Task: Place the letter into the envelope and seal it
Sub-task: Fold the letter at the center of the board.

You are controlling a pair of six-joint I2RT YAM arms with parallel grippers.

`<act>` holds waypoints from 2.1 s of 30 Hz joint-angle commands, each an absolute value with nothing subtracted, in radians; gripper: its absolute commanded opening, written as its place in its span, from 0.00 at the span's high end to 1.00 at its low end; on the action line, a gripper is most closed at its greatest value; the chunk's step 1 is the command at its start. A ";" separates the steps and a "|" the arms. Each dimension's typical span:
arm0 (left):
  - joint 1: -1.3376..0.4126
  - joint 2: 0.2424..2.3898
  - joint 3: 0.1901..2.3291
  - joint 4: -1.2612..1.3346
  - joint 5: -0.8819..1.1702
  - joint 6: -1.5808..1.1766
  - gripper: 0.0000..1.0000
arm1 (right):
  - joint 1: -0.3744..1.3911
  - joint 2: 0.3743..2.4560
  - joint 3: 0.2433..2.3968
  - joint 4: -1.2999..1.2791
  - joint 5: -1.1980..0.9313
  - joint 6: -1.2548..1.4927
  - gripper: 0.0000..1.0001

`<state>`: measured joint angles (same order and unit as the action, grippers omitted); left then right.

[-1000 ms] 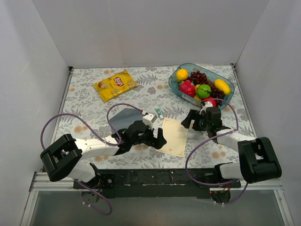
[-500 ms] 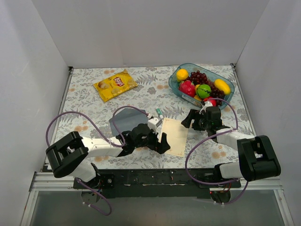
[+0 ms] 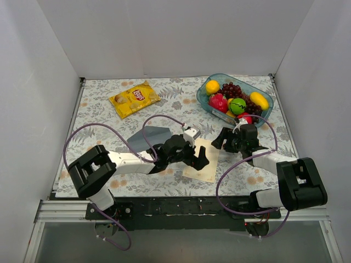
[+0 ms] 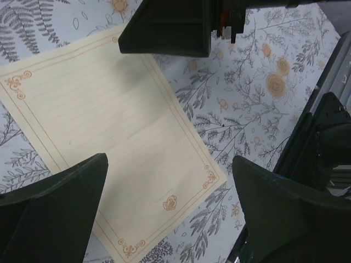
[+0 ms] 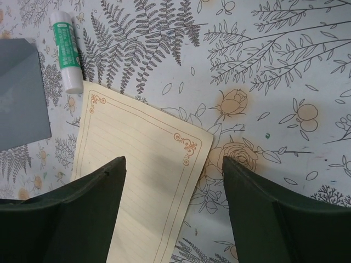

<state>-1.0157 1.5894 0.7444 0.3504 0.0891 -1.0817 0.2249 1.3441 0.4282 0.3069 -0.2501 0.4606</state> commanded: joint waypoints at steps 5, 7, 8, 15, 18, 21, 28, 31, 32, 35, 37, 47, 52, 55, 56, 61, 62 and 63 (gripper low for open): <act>-0.971 1.634 0.784 0.400 0.110 -1.075 0.04 | 0.227 1.330 0.385 0.199 -0.268 0.495 0.23; -0.941 1.646 0.773 0.420 0.117 -1.081 0.04 | 0.226 1.322 0.377 0.192 -0.270 0.502 0.24; -0.925 1.651 0.762 0.428 0.135 -1.083 0.04 | 0.224 1.321 0.374 0.189 -0.275 0.505 0.25; -0.838 1.683 0.765 0.469 0.187 -1.072 0.05 | 0.218 1.319 0.350 0.175 -0.301 0.537 0.28; -0.836 1.693 0.778 0.475 0.201 -1.069 0.06 | 0.213 1.336 0.339 0.187 -0.319 0.561 0.30; -0.836 1.707 0.784 0.483 0.216 -1.075 0.07 | 0.206 1.347 0.328 0.199 -0.330 0.580 0.31; -0.836 1.738 0.802 0.494 0.222 -1.071 0.10 | 0.187 1.344 0.321 0.193 -0.328 0.586 0.33; -0.836 1.764 0.814 0.500 0.222 -1.071 0.11 | 0.180 1.344 0.322 0.184 -0.327 0.583 0.34; -0.836 1.772 0.824 0.502 0.222 -1.071 0.11 | 0.175 1.344 0.324 0.181 -0.327 0.581 0.34; -0.838 1.792 0.834 0.506 0.221 -1.071 0.11 | 0.170 1.345 0.324 0.173 -0.328 0.575 0.34; -0.838 1.801 0.836 0.506 0.218 -1.069 0.11 | 0.169 1.345 0.322 0.172 -0.330 0.574 0.35; -0.836 1.821 0.822 0.522 0.219 -1.071 0.12 | 0.160 1.347 0.313 0.175 -0.350 0.574 0.36; -0.838 1.825 0.815 0.525 0.221 -1.075 0.12 | 0.158 1.367 0.319 0.196 -0.397 0.572 0.39; -0.838 1.833 0.815 0.525 0.224 -1.075 0.12 | 0.158 1.381 0.319 0.206 -0.419 0.569 0.41; -0.838 1.835 0.816 0.526 0.229 -1.075 0.12 | 0.160 1.387 0.319 0.212 -0.423 0.569 0.41; -0.838 1.847 0.821 0.528 0.233 -1.078 0.12 | 0.158 1.402 0.322 0.224 -0.456 0.568 0.43; -0.838 1.848 0.821 0.531 0.235 -1.080 0.12 | 0.160 1.407 0.322 0.225 -0.459 0.569 0.43; -0.838 1.848 0.821 0.532 0.236 -1.080 0.12 | 0.158 1.408 0.322 0.229 -0.463 0.569 0.43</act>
<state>-0.8341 1.8359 0.8108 0.5102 0.2218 -1.0851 0.1566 1.3632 0.3607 0.3523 -0.4599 0.5884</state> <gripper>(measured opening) 0.879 0.568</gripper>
